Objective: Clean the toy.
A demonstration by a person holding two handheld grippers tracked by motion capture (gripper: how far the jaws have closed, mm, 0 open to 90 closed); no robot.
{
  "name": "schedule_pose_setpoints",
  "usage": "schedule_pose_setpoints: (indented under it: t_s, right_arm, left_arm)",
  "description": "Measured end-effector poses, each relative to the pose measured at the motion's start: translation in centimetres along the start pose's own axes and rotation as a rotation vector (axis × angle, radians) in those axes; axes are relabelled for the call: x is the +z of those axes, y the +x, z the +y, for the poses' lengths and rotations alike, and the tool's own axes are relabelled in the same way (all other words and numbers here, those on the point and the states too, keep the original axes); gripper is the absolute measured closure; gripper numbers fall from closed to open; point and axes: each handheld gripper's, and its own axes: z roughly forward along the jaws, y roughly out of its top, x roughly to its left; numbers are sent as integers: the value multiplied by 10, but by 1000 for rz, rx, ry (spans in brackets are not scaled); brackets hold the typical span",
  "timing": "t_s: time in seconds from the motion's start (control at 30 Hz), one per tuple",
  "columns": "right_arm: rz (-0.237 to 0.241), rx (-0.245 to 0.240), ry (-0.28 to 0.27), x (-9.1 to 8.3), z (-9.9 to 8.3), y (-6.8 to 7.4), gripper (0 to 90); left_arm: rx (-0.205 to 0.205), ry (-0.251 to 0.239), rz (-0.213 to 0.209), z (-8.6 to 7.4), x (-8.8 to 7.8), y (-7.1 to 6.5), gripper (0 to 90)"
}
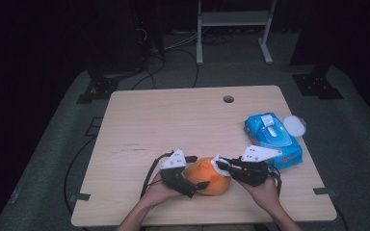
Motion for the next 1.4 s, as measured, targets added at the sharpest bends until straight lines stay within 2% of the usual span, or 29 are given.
schedule_pose_setpoints:
  t_s: [0.17, 0.27, 0.4, 0.43, 0.53, 0.67, 0.73, 0.8, 0.9, 0.97, 1.0, 1.07, 1.13, 1.27, 1.4]
  right_arm:
    - [8, 16, -2, -1, -2, -2, 810]
    - [19, 35, 2, 1, -3, -6, 810]
    - [16, 34, 1, 1, -4, -7, 810]
    - [17, 35, 2, 1, -4, -7, 810]
    - [16, 38, 5, 2, -4, -8, 810]
    - [-1, 30, -6, -1, -1, -6, 810]
    - [-10, 14, -35, -8, 6, -3, 810]
    - [8, 13, -77, -12, 13, 1, 810]
    - [29, -21, -105, -13, 20, 12, 811]
    - [30, -60, -90, -9, 22, 21, 810]
    - [14, -84, -72, -6, 21, 23, 811]
    - [25, -59, -65, -5, 17, 19, 811]
    - [30, -37, -60, -6, 13, 13, 811]
    - [11, -21, -39, -3, 6, 8, 811]
    - [1, 8, -45, -4, 4, 1, 811]
  left_arm:
    - [19, 15, -38, -2, -1, 3, 37]
    - [17, 20, -60, -5, -3, 7, 43]
    - [27, 26, -87, -8, -6, 10, 60]
    - [32, 23, -84, -9, -6, 9, 77]
    - [48, 31, -66, -7, -8, 7, 208]
    - [61, 36, -32, 1, -12, 2, 328]
    - [67, 28, -10, 6, -15, -1, 360]
    - [76, 50, 12, 12, -15, -4, 374]
    - [62, 79, 28, 20, -14, -10, 373]
    - [51, 75, 30, 23, -14, -13, 374]
    - [48, 88, 34, 24, -14, -15, 374]
    - [59, 90, 32, 24, -13, -17, 366]
    - [55, 87, 26, 23, -11, -15, 305]
    - [18, 59, 5, 17, -12, -6, 97]
    - [-19, 62, 12, 8, -12, 5, 35]
